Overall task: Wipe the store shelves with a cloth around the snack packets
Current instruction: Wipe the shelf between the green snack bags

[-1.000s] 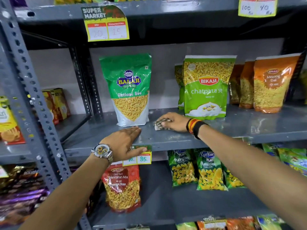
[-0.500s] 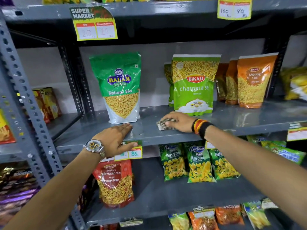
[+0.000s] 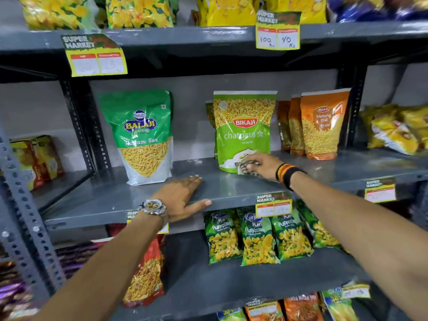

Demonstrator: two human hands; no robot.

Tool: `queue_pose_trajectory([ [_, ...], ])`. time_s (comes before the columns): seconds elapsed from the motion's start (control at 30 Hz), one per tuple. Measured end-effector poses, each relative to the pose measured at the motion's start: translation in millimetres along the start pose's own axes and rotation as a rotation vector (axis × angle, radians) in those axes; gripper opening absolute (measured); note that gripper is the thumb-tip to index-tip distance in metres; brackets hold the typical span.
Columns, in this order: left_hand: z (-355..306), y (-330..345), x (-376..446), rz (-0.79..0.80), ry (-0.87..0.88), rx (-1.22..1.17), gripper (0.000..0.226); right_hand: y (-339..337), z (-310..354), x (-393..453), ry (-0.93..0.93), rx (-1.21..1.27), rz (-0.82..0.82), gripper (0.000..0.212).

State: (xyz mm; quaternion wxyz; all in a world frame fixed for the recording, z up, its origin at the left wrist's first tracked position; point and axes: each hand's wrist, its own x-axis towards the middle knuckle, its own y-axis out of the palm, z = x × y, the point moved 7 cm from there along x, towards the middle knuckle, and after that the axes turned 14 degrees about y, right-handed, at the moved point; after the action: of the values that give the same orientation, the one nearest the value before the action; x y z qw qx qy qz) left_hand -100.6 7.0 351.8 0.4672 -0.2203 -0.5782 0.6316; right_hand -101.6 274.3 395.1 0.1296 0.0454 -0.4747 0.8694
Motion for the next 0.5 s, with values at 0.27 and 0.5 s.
queue_pose_trajectory([
  [0.27, -11, 11, 17, 0.058, -0.049, 0.04, 0.106, 28, -15, 28, -0.074, -0.045, 0.007, 0.024],
  [0.5, -12, 14, 15, 0.064, -0.071, 0.045, 0.106, 25, -7, -1, -0.183, -0.013, 0.175, 0.026],
])
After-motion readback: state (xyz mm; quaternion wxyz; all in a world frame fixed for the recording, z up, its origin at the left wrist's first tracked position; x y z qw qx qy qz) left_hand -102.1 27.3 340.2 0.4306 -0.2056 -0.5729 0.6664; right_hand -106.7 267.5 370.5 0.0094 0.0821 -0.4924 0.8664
